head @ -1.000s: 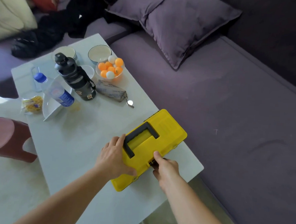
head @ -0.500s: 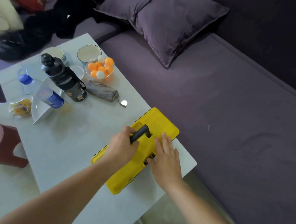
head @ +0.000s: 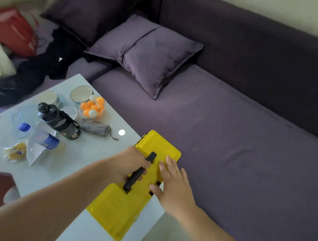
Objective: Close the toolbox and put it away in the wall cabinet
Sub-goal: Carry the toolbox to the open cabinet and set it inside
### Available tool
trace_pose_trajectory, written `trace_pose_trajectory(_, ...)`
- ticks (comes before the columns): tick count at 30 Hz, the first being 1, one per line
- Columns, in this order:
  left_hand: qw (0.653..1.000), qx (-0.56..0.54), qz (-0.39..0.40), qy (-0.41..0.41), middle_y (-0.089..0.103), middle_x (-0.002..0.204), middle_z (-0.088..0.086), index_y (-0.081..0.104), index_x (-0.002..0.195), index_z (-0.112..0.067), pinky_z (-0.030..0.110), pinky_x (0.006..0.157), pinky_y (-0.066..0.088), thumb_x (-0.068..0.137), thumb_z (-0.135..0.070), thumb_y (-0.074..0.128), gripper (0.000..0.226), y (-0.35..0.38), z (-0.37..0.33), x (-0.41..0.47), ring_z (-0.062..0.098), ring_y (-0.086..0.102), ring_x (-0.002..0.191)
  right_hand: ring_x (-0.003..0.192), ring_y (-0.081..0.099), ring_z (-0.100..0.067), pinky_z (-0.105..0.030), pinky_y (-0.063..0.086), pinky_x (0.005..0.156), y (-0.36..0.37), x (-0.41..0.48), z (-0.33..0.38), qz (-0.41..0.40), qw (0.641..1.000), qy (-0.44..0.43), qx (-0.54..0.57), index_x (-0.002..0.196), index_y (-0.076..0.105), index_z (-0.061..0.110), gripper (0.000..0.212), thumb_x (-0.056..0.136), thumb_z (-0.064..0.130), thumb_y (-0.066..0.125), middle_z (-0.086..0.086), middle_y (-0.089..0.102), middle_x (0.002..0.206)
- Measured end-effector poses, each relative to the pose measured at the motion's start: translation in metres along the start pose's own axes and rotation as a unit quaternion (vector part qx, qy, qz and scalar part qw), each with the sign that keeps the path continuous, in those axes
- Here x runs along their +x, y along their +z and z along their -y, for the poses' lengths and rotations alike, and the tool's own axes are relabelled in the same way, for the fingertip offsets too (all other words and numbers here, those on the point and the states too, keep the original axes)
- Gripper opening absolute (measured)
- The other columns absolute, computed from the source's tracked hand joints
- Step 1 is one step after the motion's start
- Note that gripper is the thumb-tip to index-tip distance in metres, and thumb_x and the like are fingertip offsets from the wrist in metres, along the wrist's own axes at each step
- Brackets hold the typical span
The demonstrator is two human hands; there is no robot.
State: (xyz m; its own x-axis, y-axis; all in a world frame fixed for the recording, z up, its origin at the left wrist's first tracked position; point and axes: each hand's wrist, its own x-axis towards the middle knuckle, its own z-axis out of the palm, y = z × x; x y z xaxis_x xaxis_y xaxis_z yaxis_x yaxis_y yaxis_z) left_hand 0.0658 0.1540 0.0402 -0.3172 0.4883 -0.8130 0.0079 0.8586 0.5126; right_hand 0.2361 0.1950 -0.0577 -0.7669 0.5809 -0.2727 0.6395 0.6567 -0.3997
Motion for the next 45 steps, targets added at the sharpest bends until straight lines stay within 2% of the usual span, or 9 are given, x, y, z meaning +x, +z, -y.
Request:
trace_pose_trajectory(3,1.000,0.001,0.003,0.019,0.069,0.080,0.016,0.064,0.100,0.001,0.038,0.061,0.055,0.090,-0.024,0.060,0.027,0.007,-0.056,-0.052,0.030,0.064,0.065,0.144,-0.022,-0.016,-0.041,-0.006,0.116,-0.066,-0.028,-0.003,-0.036,0.999,0.007,0.008,0.152,0.000,0.022,0.079,0.091,0.066,0.024,-0.001,-0.021,0.159)
trace_pose_trajectory(10,0.992,0.046,0.021,0.112,0.067,0.078,0.015,0.066,0.101,-0.003,0.040,0.064,0.054,0.090,-0.032,0.058,0.032,0.071,-0.210,-0.191,0.030,0.063,0.065,0.145,-0.015,-0.018,-0.040,-0.003,0.116,-0.237,-0.115,-0.046,-0.175,0.983,0.054,0.019,0.152,0.007,0.023,0.078,0.089,0.067,0.023,-0.001,-0.014,0.161)
trace_pose_trajectory(16,0.969,0.130,0.006,0.210,0.069,0.080,0.013,0.068,0.095,-0.003,0.038,0.063,0.056,0.090,-0.033,0.058,0.032,0.186,-0.339,-0.318,0.027,0.064,0.063,0.147,-0.005,-0.022,-0.042,0.006,0.117,-0.376,-0.222,-0.117,-0.302,0.949,0.086,0.028,0.150,0.019,0.022,0.077,0.088,0.067,0.023,-0.005,-0.002,0.162)
trace_pose_trajectory(19,0.955,0.160,0.014,0.249,0.068,0.083,0.013,0.066,0.100,-0.002,0.037,0.063,0.056,0.091,-0.033,0.058,0.033,0.251,-0.395,-0.366,0.027,0.064,0.065,0.147,-0.001,-0.024,-0.044,0.010,0.117,-0.438,-0.282,-0.161,-0.359,0.927,0.106,0.027,0.148,0.024,0.021,0.078,0.085,0.067,0.018,-0.007,0.004,0.162)
trace_pose_trajectory(24,0.936,0.189,0.083,0.286,0.064,0.074,0.009,0.063,0.089,-0.005,0.032,0.058,0.053,0.092,-0.034,0.055,0.031,0.360,-0.480,-0.424,0.023,0.062,0.058,0.146,0.006,-0.026,-0.043,0.012,0.117,-0.524,-0.372,-0.241,-0.434,0.886,0.164,0.013,0.146,0.032,0.019,0.081,0.085,0.069,0.019,-0.009,0.013,0.160)
trace_pose_trajectory(29,0.893,0.228,0.152,0.358,0.066,0.074,0.009,0.065,0.092,-0.003,0.028,0.055,0.054,0.090,-0.035,0.053,0.033,0.473,-0.546,-0.470,0.022,0.064,0.055,0.144,0.011,-0.023,-0.039,0.014,0.117,-0.585,-0.455,-0.320,-0.505,0.835,0.216,0.041,0.142,0.039,0.016,0.070,0.089,0.061,0.037,-0.009,0.019,0.158)
trace_pose_trajectory(34,0.839,0.271,0.227,0.413,0.064,0.079,0.015,0.065,0.089,-0.001,0.036,0.075,0.049,0.088,-0.029,0.054,0.031,0.584,-0.594,-0.511,0.027,0.060,0.062,0.143,0.016,-0.022,-0.038,0.018,0.114,-0.622,-0.537,-0.387,-0.547,0.786,0.284,0.035,0.140,0.042,0.017,0.065,0.089,0.058,0.041,-0.010,0.021,0.157)
trace_pose_trajectory(39,0.813,0.296,0.248,0.436,0.063,0.080,0.016,0.066,0.090,-0.003,0.031,0.063,0.052,0.086,-0.031,0.057,0.030,0.692,-0.635,-0.545,0.026,0.060,0.060,0.142,0.017,-0.021,-0.041,0.023,0.112,-0.650,-0.610,-0.453,-0.572,0.748,0.336,0.027,0.139,0.042,0.020,0.065,0.088,0.061,0.038,-0.008,0.023,0.156)
trace_pose_trajectory(45,0.799,0.301,0.275,0.442,0.067,0.080,0.018,0.062,0.090,-0.004,0.031,0.059,0.055,0.087,-0.032,0.057,0.029,0.813,-0.682,-0.582,0.028,0.062,0.059,0.142,0.014,-0.020,-0.045,0.024,0.112,-0.684,-0.697,-0.531,-0.576,0.736,0.356,0.013,0.140,0.040,0.025,0.068,0.086,0.066,0.032,-0.003,0.020,0.157)
